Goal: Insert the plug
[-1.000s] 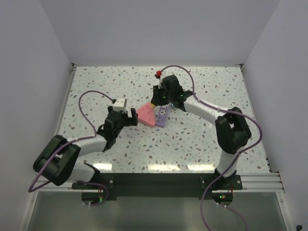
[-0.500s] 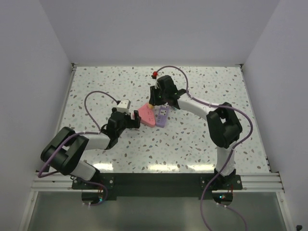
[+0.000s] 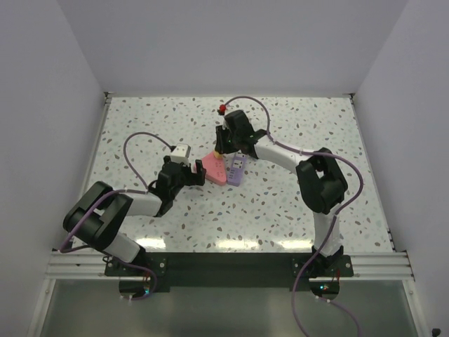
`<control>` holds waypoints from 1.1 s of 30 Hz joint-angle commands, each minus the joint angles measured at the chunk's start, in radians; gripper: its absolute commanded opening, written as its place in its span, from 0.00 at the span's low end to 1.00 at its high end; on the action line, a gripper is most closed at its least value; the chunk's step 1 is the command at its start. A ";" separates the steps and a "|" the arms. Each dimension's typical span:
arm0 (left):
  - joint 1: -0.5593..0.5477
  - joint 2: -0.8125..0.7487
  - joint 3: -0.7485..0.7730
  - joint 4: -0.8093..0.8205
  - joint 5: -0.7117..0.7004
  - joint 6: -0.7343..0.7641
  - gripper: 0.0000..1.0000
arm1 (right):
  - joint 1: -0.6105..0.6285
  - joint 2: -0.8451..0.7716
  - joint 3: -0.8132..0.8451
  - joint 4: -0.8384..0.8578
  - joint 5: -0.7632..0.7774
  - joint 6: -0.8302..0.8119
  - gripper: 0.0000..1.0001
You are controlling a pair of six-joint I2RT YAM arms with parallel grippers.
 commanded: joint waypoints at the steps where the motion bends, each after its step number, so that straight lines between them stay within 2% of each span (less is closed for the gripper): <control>1: 0.009 0.017 0.035 0.082 0.008 -0.007 0.96 | 0.009 0.010 0.046 -0.011 0.033 0.014 0.00; 26: 0.018 0.092 0.058 0.121 0.033 -0.007 0.96 | 0.040 0.052 0.077 -0.063 0.083 0.020 0.00; 33: 0.018 0.089 0.055 0.123 0.028 -0.010 0.96 | 0.049 0.047 0.061 -0.091 0.141 0.034 0.00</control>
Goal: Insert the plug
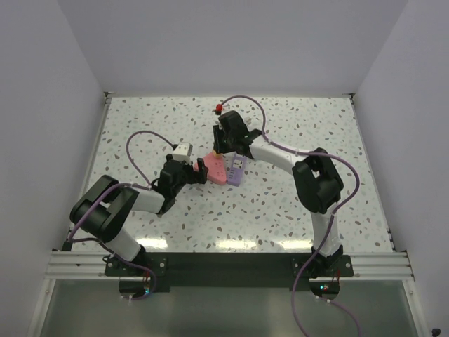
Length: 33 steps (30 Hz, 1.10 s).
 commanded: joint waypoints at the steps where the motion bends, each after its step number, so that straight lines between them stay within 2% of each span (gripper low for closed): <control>1: 0.010 0.011 0.025 0.060 0.001 -0.011 0.96 | 0.017 0.016 0.006 -0.053 0.042 0.017 0.00; 25: 0.016 0.062 0.030 0.105 0.077 -0.017 0.75 | 0.054 0.067 -0.047 -0.041 0.075 0.036 0.00; 33: 0.015 0.070 0.027 0.114 0.098 -0.019 0.72 | 0.064 0.096 -0.049 -0.041 0.073 0.046 0.00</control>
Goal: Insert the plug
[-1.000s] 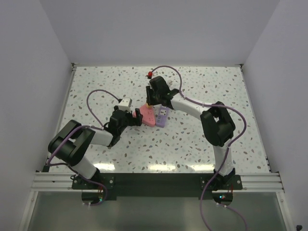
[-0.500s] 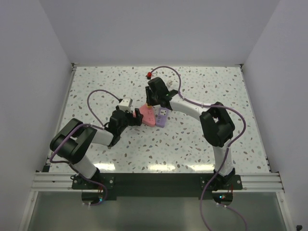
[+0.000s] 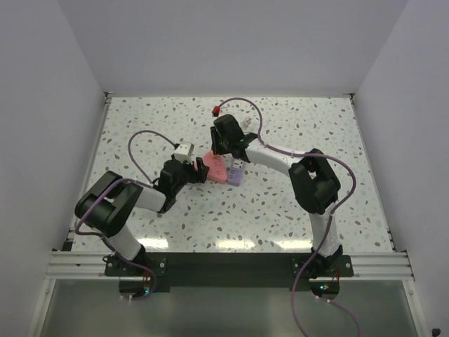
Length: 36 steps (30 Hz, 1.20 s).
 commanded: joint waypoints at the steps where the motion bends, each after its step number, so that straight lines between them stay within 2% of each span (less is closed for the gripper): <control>1: 0.005 0.018 0.019 0.041 0.016 0.000 0.72 | 0.028 0.082 -0.033 -0.089 -0.017 0.010 0.00; 5: 0.005 0.024 0.022 0.041 0.021 0.003 0.71 | 0.028 0.090 -0.027 -0.093 -0.013 0.002 0.00; 9: 0.006 0.038 0.031 0.041 0.031 0.017 0.46 | 0.034 0.099 -0.023 -0.093 -0.012 -0.005 0.00; 11: 0.006 0.044 0.036 0.039 0.039 0.021 0.42 | 0.038 0.111 -0.020 -0.098 -0.012 -0.012 0.00; 36: 0.006 0.106 0.064 0.036 0.065 0.049 0.35 | 0.075 0.205 -0.010 -0.104 0.006 -0.065 0.00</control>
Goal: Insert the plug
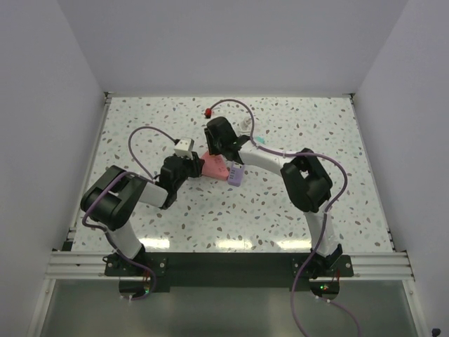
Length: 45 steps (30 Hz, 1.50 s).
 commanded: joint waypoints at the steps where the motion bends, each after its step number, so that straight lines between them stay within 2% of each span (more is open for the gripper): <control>1: -0.011 0.040 0.018 -0.038 0.062 0.019 0.35 | 0.046 0.144 -0.053 -0.146 -0.045 -0.002 0.00; 6: -0.011 0.049 0.023 -0.041 0.060 0.019 0.33 | 0.055 0.162 -0.068 -0.143 -0.044 -0.005 0.00; 13: -0.010 0.050 0.027 -0.044 0.060 0.017 0.33 | 0.072 0.129 -0.171 -0.095 -0.033 0.014 0.00; 21: -0.010 0.038 0.029 -0.056 0.063 0.017 0.34 | 0.084 0.113 -0.168 -0.095 -0.036 0.015 0.00; 22: -0.010 0.031 0.030 -0.064 0.063 0.019 0.35 | 0.084 0.108 -0.166 -0.094 -0.039 0.012 0.00; 25: -0.010 0.011 0.029 -0.079 0.056 0.019 0.50 | 0.083 0.081 -0.159 -0.092 -0.044 0.005 0.00; 26: -0.008 0.006 0.027 -0.082 0.051 0.017 0.62 | 0.083 0.072 -0.157 -0.089 -0.048 0.003 0.00; 29: -0.010 -0.020 0.020 -0.093 0.046 0.016 0.75 | 0.084 0.046 -0.151 -0.088 -0.059 -0.008 0.19; 30: -0.010 -0.034 0.018 -0.093 0.046 0.016 0.77 | 0.083 0.032 -0.146 -0.089 -0.064 -0.015 0.30; 33: -0.010 -0.057 0.011 -0.102 0.046 0.014 0.82 | 0.083 0.015 -0.137 -0.088 -0.061 -0.023 0.48; 36: -0.010 -0.075 0.001 -0.110 0.017 0.011 0.83 | 0.083 0.009 -0.123 -0.094 -0.061 -0.029 0.60; 42: -0.010 -0.115 -0.014 -0.116 0.002 0.010 0.84 | 0.084 -0.019 -0.093 -0.091 -0.052 -0.048 0.75; 45: -0.010 -0.132 -0.020 -0.124 -0.006 0.010 0.84 | 0.083 -0.043 -0.079 -0.089 -0.050 -0.058 0.79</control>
